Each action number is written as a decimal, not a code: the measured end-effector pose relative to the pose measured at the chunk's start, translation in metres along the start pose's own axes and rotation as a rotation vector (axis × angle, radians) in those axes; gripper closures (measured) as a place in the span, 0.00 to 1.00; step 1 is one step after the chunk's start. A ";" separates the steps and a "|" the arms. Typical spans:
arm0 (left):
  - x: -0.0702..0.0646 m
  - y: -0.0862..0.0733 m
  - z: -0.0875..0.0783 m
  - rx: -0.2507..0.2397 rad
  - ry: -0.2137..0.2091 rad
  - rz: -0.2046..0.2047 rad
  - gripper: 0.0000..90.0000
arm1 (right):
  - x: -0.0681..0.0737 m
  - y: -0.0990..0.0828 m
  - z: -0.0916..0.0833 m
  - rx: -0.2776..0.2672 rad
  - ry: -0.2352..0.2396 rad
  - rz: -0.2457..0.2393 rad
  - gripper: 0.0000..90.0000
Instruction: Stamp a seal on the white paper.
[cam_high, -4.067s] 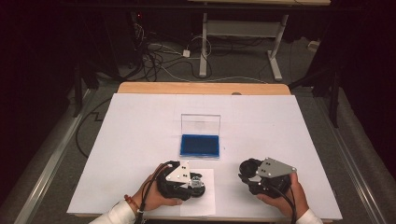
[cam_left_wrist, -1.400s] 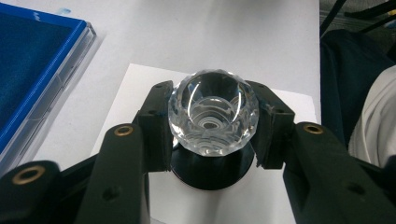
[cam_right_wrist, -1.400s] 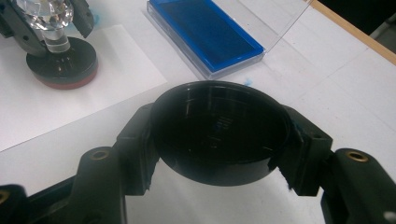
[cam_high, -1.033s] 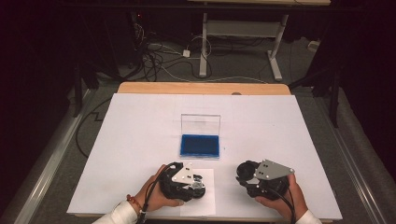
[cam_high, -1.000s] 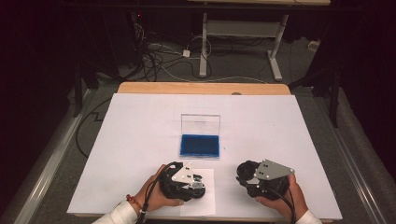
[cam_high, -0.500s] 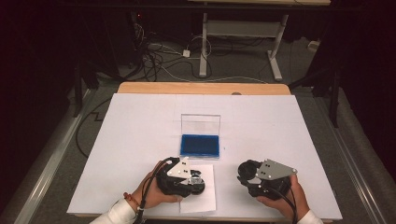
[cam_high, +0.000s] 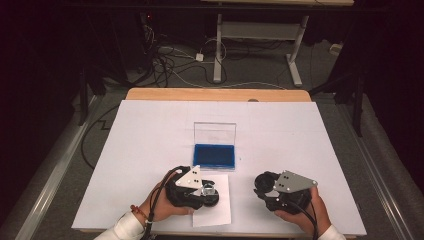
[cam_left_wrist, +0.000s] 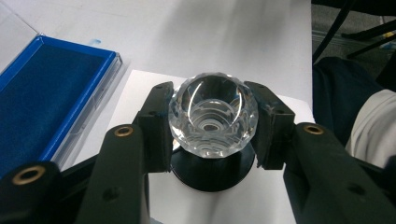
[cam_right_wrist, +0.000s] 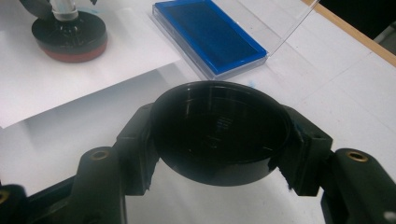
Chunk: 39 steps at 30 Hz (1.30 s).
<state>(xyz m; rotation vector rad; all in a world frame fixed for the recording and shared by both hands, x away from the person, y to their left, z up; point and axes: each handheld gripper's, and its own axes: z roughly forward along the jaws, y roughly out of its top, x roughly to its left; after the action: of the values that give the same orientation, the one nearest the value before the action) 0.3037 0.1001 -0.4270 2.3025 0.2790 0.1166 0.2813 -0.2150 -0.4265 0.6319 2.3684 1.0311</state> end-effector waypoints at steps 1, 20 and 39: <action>0.000 0.001 -0.001 -0.001 0.003 0.003 0.60 | 0.000 0.000 0.000 0.000 0.000 0.000 0.43; -0.001 0.012 -0.014 -0.034 0.005 0.028 0.60 | 0.000 0.000 0.001 0.007 0.000 0.001 0.43; -0.001 0.009 0.012 0.034 -0.012 0.052 0.60 | 0.002 0.000 0.002 0.007 0.007 -0.001 0.43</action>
<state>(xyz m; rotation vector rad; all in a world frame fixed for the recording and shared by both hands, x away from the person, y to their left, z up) 0.3059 0.0850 -0.4284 2.3442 0.2167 0.1247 0.2810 -0.2133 -0.4281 0.6305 2.3788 1.0271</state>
